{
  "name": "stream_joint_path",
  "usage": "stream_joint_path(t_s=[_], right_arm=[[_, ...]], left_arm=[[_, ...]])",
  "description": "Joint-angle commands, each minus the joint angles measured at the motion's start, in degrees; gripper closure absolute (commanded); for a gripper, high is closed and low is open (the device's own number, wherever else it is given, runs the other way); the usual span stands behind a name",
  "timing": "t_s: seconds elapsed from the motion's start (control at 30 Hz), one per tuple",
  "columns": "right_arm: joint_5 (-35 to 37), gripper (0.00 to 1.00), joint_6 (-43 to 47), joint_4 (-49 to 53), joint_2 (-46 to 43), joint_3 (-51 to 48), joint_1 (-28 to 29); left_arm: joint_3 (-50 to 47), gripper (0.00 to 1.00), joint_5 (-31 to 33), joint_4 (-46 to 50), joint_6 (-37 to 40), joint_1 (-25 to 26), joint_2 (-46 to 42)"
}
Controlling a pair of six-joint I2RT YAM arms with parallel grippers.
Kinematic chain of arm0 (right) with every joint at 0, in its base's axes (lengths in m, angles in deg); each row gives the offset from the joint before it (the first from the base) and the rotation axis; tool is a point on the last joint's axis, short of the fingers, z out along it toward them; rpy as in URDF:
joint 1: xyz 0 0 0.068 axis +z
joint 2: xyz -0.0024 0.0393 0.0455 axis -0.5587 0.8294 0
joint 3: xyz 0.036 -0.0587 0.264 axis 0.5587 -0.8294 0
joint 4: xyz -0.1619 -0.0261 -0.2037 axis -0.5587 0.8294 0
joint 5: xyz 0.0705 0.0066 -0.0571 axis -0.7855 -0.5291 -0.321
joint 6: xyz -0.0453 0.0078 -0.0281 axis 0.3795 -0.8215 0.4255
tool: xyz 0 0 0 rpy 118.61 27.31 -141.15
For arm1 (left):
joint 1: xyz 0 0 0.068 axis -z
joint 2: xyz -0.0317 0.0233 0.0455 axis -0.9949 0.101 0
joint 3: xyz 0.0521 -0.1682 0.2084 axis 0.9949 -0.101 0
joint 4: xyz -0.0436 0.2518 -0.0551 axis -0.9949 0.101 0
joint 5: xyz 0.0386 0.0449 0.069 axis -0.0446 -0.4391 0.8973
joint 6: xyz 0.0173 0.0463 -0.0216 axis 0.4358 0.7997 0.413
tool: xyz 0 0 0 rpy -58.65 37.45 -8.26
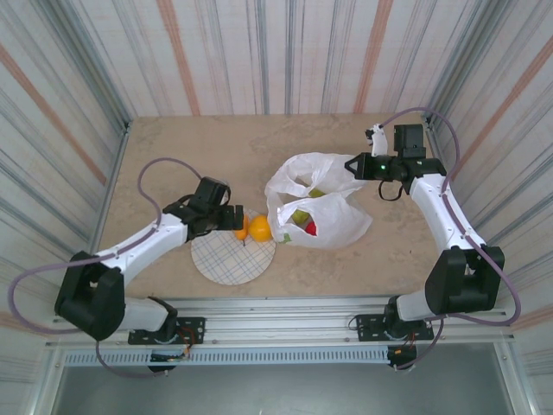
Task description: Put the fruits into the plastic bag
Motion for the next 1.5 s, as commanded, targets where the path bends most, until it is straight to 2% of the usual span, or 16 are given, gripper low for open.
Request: stream_joint_path(t_s=[0.0, 0.2, 0.53, 0.77, 1.07, 1.47], right_arm=[[-1.2, 1.00, -0.2, 0.4, -1.4, -0.7, -0.4], [-1.2, 1.00, -0.1, 0.3, -1.3, -0.8, -0.3], [-1.2, 1.00, 0.2, 0.3, -1.2, -1.2, -0.4], [-1.3, 1.00, 0.2, 0.0, -0.6, -1.3, -0.5], [-1.6, 1.00, 0.0, -0.4, -0.2, -1.3, -0.5], [-1.6, 1.00, 0.1, -0.3, -0.5, -1.4, -0.6]], left_arm=[[2.7, 0.02, -1.3, -1.4, -1.3, -0.4, 3.1], [4.5, 0.04, -2.7, -3.7, -1.3, -0.4, 8.1], [6.2, 0.11, 0.0, -2.6, -0.4, -0.4, 13.5], [3.3, 0.15, 2.3, -1.9, -1.0, -0.4, 10.9], [1.7, 0.18, -0.2, -2.0, -2.5, -0.4, 10.5], [1.6, 0.35, -1.2, -2.8, -2.9, -0.4, 11.0]])
